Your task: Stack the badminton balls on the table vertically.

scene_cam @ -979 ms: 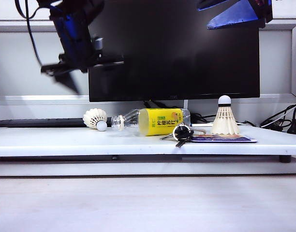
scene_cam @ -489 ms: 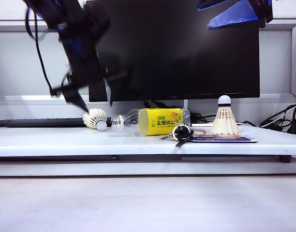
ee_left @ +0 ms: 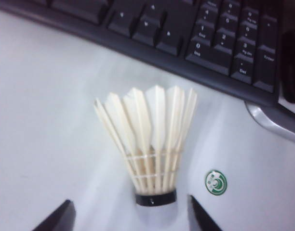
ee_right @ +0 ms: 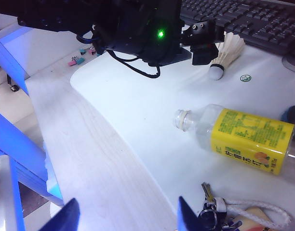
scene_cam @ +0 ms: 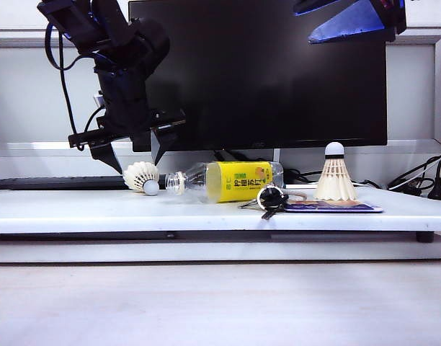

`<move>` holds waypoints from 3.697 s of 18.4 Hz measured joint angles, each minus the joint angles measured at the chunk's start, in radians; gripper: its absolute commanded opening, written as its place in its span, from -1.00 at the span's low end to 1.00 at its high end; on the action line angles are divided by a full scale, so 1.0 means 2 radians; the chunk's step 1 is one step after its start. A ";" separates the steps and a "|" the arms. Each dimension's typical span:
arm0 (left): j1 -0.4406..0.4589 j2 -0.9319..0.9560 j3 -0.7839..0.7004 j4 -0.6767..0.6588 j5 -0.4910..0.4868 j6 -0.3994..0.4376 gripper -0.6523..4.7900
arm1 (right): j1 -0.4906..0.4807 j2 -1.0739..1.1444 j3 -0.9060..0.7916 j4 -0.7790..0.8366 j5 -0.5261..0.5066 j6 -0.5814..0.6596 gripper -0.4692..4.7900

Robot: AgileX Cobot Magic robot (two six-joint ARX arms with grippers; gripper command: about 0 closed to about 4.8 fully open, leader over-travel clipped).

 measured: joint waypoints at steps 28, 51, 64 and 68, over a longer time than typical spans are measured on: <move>-0.013 0.092 0.088 -0.046 -0.035 0.020 0.38 | 0.000 0.000 0.000 0.002 0.000 0.000 0.17; -0.013 0.104 0.092 -0.037 -0.033 0.023 -0.25 | 0.000 0.000 0.000 0.004 0.000 0.000 0.17; -0.013 0.067 0.089 -0.117 -0.015 0.146 -0.44 | 0.000 0.000 0.000 0.004 0.000 0.000 0.17; -0.013 0.003 0.089 -0.144 -0.017 0.284 -0.44 | 0.000 0.000 0.000 0.004 -0.005 0.002 0.17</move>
